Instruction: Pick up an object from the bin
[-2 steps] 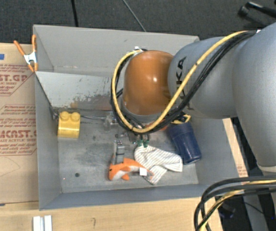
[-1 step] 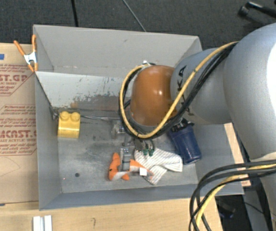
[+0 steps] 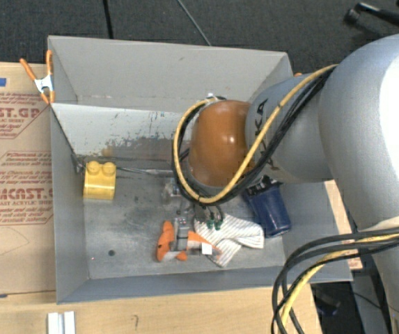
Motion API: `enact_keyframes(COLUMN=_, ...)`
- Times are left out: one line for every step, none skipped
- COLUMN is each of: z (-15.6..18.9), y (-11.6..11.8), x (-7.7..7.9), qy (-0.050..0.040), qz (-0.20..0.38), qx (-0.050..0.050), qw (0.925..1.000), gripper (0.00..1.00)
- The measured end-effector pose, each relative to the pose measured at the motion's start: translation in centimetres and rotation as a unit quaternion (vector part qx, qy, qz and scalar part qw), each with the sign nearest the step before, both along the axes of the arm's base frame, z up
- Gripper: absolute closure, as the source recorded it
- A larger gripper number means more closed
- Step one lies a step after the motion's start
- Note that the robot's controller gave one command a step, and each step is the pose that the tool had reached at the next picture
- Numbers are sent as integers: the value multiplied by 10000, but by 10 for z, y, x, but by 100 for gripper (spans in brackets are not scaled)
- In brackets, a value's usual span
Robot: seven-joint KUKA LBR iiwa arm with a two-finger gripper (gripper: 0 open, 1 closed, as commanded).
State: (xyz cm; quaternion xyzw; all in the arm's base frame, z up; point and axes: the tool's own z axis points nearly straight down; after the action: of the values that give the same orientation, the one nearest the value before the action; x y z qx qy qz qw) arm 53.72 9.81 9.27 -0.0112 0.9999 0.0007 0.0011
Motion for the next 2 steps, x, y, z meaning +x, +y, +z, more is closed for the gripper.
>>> enact_keyframes(z=-19, y=11, x=30, qy=-19, qz=547, qx=2, qw=9985, gripper=100)
enact_keyframes(z=-21, y=11, x=29, qy=-13, qz=550, qx=6, qw=9985, gripper=0)
